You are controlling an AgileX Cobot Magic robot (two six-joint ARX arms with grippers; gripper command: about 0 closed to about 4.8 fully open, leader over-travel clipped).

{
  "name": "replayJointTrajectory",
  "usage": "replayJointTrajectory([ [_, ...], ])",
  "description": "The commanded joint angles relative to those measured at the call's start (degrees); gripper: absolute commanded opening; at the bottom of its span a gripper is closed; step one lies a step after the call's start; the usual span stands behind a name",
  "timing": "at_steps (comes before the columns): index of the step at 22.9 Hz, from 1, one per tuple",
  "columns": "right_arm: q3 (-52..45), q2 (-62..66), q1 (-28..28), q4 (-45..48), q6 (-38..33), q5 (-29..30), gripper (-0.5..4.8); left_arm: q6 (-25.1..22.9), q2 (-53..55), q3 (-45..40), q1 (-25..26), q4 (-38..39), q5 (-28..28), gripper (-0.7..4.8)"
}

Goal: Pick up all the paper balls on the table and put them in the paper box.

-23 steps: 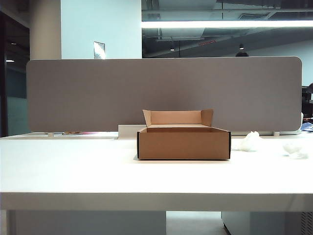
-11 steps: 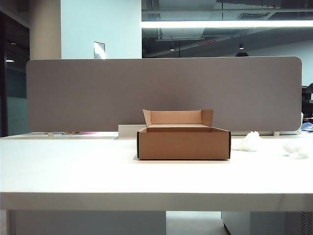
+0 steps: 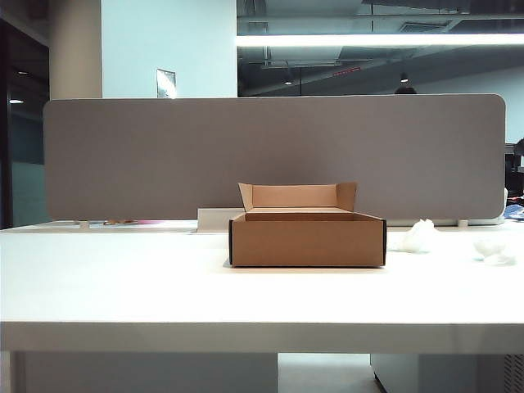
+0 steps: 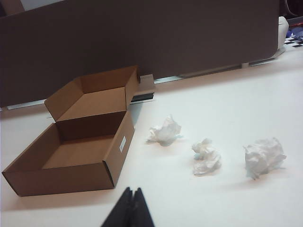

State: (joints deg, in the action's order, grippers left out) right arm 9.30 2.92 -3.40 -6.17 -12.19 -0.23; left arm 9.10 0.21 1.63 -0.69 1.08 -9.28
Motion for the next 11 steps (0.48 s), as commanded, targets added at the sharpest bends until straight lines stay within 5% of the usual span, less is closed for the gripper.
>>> replayJointTrajectory([
  [1,6.3,7.7,0.0,-0.9,2.1,-1.6,-0.05,0.6,0.1,3.1,0.0,-1.1,-1.5,-0.06],
  [11,20.7,32.4,0.5,-0.2,6.9,-2.4,-0.05,0.6,3.1,9.2,0.0,-0.3,-5.3,-0.06],
])
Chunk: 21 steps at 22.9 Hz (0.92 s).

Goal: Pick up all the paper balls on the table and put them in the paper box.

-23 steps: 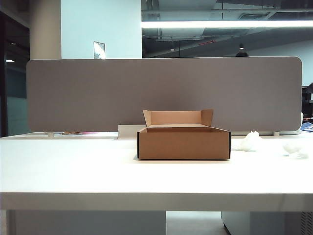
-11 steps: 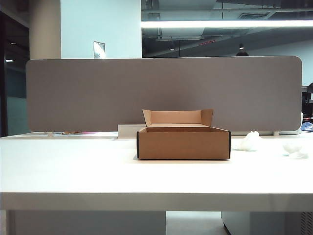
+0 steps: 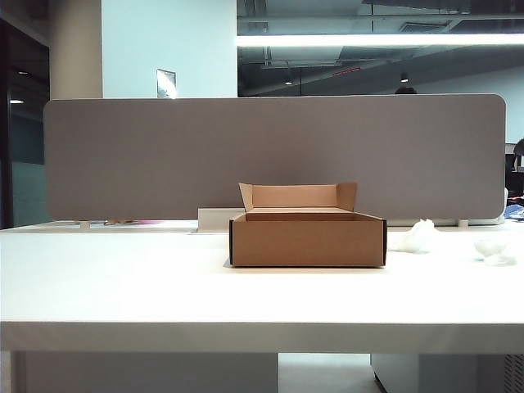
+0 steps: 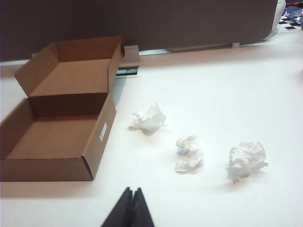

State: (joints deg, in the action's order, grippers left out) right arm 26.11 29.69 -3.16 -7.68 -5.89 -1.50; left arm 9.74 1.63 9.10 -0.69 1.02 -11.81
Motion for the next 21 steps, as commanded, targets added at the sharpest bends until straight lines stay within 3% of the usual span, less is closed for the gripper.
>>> replayJointTrajectory([
  [1,5.7,8.7,0.6,1.6,0.6,-1.3,-0.05,-0.1,2.6,2.4,0.0,-0.2,-3.6,-0.06],
  [13,22.1,32.7,7.7,2.0,3.5,-1.1,0.02,-0.3,21.5,10.5,-0.1,-2.0,-13.9,-0.06],
  [15,23.5,36.9,9.0,2.1,4.9,-1.2,0.79,-2.7,27.4,12.5,-0.8,-4.3,-15.5,-0.06],
  [19,24.9,41.7,10.2,2.1,5.1,-1.1,1.47,-5.5,33.2,16.0,-3.3,-4.9,-15.4,-0.06],
  [21,25.8,44.8,10.7,2.1,5.1,-1.2,2.08,-6.1,37.2,18.5,-4.9,-4.9,-15.3,-0.06],
])
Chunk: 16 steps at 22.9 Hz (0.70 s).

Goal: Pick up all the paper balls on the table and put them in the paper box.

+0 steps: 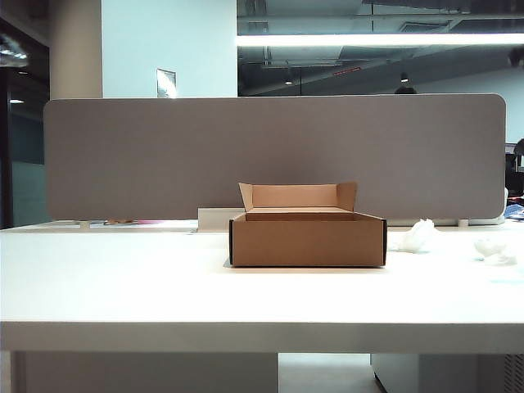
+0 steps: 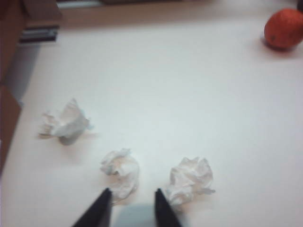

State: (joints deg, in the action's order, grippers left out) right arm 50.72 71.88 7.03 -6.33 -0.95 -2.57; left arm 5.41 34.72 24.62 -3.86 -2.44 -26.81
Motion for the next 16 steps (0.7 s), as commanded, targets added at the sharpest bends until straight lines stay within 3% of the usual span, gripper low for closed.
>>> replayJointTrajectory([
  [1,1.7,4.0,0.9,0.7,0.2,-0.2,2.44,-2.1,5.9,4.2,-2.3,-1.5,-0.3,-0.06],
  [5,3.6,10.3,2.2,0.5,0.2,-0.3,3.99,-2.0,13.8,9.9,-5.2,-1.4,-0.4,-0.06],
  [7,4.2,12.6,3.0,0.6,0.2,-0.3,4.43,-2.0,16.9,12.3,-6.5,-1.4,-0.3,-0.06],
  [16,8.8,26.6,6.7,2.0,0.2,-0.3,4.45,-2.0,27.1,18.8,-10.4,-1.2,0.0,-0.06],
])
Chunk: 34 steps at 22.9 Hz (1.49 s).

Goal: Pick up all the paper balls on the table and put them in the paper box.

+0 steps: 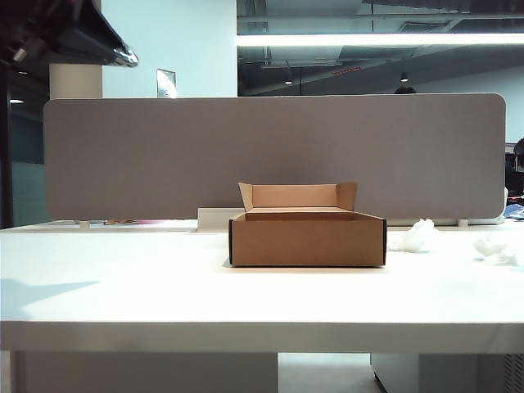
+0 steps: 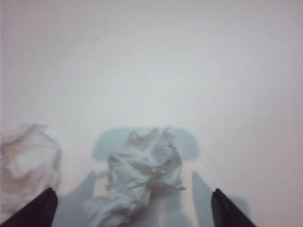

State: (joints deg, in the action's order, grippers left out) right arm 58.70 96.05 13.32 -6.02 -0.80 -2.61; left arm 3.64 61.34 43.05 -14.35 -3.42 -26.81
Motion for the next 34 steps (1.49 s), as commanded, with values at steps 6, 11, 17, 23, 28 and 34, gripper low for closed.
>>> replayJointTrajectory([
  [6,0.9,7.0,0.3,5.6,0.0,-0.2,4.4,-0.3,0.6,0.3,0.1,-0.1,2.0,-0.06],
  [11,0.9,9.9,0.3,7.2,0.0,-0.2,3.79,-0.2,0.6,0.3,0.1,-0.1,2.2,-0.06],
  [17,0.9,10.7,0.2,7.3,0.0,0.9,1.8,-0.2,0.6,0.3,0.1,-0.1,2.2,-0.06],
  [23,1.2,8.6,-2.1,8.8,-1.0,9.7,0.83,-0.3,0.6,0.3,0.1,-0.1,2.3,-0.06],
  [28,1.6,6.6,-11.2,17.2,-2.4,21.0,0.83,-0.3,0.6,0.3,0.1,-0.1,2.6,-0.06],
  [34,7.6,6.7,-22.4,17.5,-2.4,17.1,0.8,-0.3,0.6,0.3,0.1,-0.1,2.6,-0.06],
])
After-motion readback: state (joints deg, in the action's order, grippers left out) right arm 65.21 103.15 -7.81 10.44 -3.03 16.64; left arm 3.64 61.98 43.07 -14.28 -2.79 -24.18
